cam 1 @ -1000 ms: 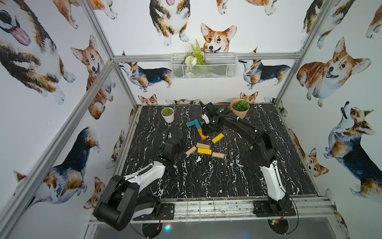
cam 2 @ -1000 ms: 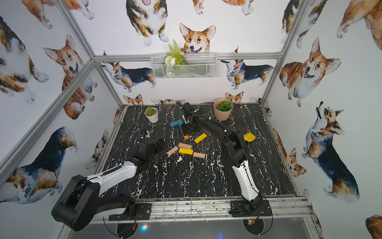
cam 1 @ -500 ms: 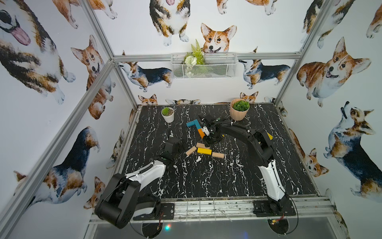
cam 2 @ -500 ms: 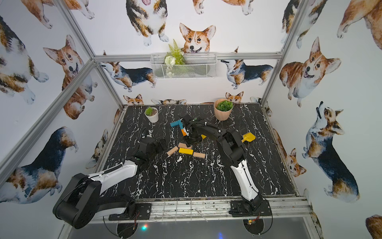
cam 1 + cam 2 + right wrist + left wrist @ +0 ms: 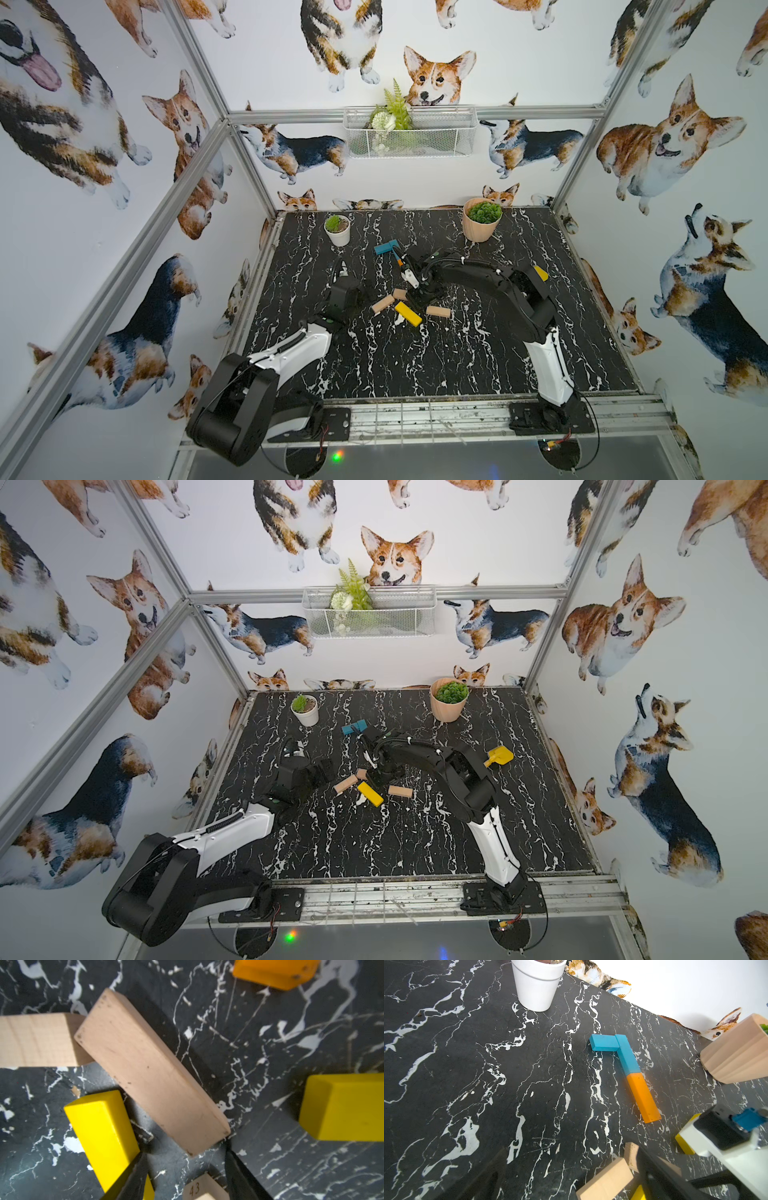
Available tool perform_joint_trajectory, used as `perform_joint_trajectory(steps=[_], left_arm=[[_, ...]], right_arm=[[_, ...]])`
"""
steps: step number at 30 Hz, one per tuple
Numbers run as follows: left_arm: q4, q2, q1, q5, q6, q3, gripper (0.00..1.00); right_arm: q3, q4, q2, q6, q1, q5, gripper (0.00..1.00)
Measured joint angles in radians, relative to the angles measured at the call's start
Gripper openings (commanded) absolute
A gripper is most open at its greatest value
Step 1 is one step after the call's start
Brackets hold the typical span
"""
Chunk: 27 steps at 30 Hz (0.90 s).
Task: Assemble a giraffe with building blocks
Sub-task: Adjust the building block at the center of the board, then pick up the building block from the center of the board.
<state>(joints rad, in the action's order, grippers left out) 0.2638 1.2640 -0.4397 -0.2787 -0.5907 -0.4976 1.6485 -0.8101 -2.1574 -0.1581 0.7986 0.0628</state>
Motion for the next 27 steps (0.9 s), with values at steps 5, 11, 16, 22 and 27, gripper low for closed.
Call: perform_joint_trajectory(steps=[5, 11, 16, 22, 27], left_arm=[[0.0, -0.002, 0.0, 0.0, 0.004, 0.0, 1.0], [0.0, -0.002, 0.0, 0.0, 0.006, 0.0, 1.0], [0.001, -0.007, 0.0, -0.001, 0.008, 0.001, 1.0], [0.001, -0.009, 0.0, -0.004, 0.01, 0.001, 1.0], [0.001, -0.006, 0.0, -0.004, 0.01, 0.001, 1.0]], right_arm=[[0.008, 0.013, 0.004, 0.003, 0.003, -0.014, 0.7], [0.122, 0.002, -0.042, 0.046, 0.005, -0.01, 0.92], [0.201, -0.024, -0.095, 0.072, 0.006, -0.012, 0.9], [0.249, -0.04, -0.138, 0.083, 0.006, -0.002, 0.75], [0.256, -0.038, -0.147, 0.083, 0.007, 0.016, 0.67]])
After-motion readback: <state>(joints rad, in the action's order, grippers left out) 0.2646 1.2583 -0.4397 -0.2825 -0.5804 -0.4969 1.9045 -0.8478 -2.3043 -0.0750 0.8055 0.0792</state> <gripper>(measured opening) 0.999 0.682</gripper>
